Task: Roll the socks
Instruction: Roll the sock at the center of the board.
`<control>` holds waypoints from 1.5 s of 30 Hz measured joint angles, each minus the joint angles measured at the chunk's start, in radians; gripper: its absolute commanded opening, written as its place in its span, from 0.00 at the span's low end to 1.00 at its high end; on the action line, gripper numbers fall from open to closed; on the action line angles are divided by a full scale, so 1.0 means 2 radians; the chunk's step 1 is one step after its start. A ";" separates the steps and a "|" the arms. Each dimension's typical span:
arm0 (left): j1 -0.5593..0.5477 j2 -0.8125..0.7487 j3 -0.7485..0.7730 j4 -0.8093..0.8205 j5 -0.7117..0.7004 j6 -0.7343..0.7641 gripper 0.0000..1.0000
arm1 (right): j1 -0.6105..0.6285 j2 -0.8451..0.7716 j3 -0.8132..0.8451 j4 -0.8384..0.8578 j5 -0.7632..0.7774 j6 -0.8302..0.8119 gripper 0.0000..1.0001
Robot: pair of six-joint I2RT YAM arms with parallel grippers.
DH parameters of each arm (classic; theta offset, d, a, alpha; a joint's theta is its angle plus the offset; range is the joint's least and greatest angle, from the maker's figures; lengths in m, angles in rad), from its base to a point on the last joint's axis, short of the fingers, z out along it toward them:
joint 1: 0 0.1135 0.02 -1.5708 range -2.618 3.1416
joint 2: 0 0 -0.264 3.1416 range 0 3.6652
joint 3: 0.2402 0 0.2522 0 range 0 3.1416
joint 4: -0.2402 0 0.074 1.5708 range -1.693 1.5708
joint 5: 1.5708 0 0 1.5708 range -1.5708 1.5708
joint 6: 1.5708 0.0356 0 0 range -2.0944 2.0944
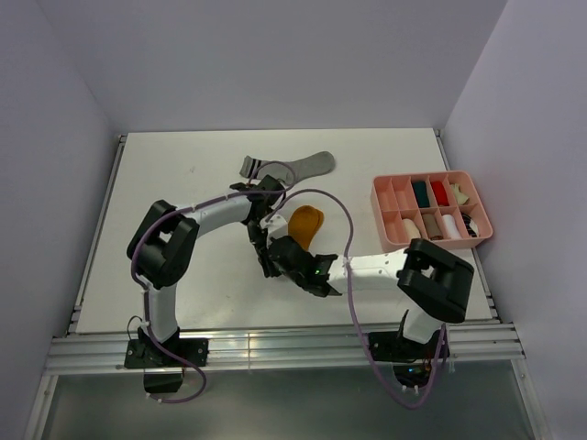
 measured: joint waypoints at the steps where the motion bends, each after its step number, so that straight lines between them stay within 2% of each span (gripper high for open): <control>1: 0.000 0.000 0.000 0.000 0.000 0.003 0.00 | 0.005 0.010 0.009 -0.004 0.013 -0.006 0.50; 8: 0.005 0.000 0.001 -0.005 0.000 0.013 0.00 | 0.033 0.093 0.066 -0.049 0.090 -0.033 0.49; 14: 0.010 0.000 0.001 -0.006 0.001 0.022 0.00 | 0.039 0.123 0.088 -0.071 0.126 -0.032 0.45; 20: 0.020 -0.005 -0.009 0.001 0.010 0.023 0.00 | 0.040 0.139 0.096 -0.079 0.133 -0.021 0.24; 21: 0.023 -0.008 -0.013 0.004 0.011 0.023 0.01 | 0.040 0.141 0.098 -0.079 0.135 -0.019 0.14; 23: 0.031 -0.015 -0.023 0.011 0.014 0.023 0.00 | 0.040 0.141 0.099 -0.076 0.136 -0.013 0.01; 27: 0.049 -0.036 -0.054 0.026 0.020 0.019 0.01 | 0.038 0.139 0.094 -0.058 0.122 0.001 0.00; 30: 0.061 -0.054 -0.078 0.034 0.029 0.012 0.07 | 0.031 0.125 0.077 -0.038 0.082 0.012 0.00; 31: 0.064 -0.059 -0.086 0.036 0.031 0.007 0.14 | 0.024 0.117 0.069 -0.031 0.063 0.018 0.00; 33: 0.067 -0.070 -0.102 0.040 0.037 0.001 0.22 | 0.011 0.103 0.052 -0.018 0.020 0.030 0.00; 34: 0.068 -0.074 -0.108 0.041 0.039 -0.005 0.32 | 0.003 0.096 0.042 -0.009 -0.003 0.037 0.00; 36: 0.071 -0.082 -0.121 0.050 0.038 -0.011 0.44 | -0.016 0.086 0.025 0.003 -0.055 0.050 0.00; 37: 0.073 -0.086 -0.126 0.054 0.039 -0.015 0.59 | -0.027 0.081 0.016 0.010 -0.081 0.058 0.00; 38: 0.076 -0.093 -0.132 0.061 0.035 -0.018 0.64 | -0.038 0.077 0.008 0.017 -0.108 0.067 0.00; 40: 0.082 -0.109 -0.145 0.074 0.028 -0.029 0.69 | -0.057 0.074 -0.004 0.032 -0.157 0.083 0.00; 45: 0.090 -0.161 -0.177 0.091 0.006 -0.052 0.68 | -0.103 0.075 -0.042 0.093 -0.270 0.134 0.00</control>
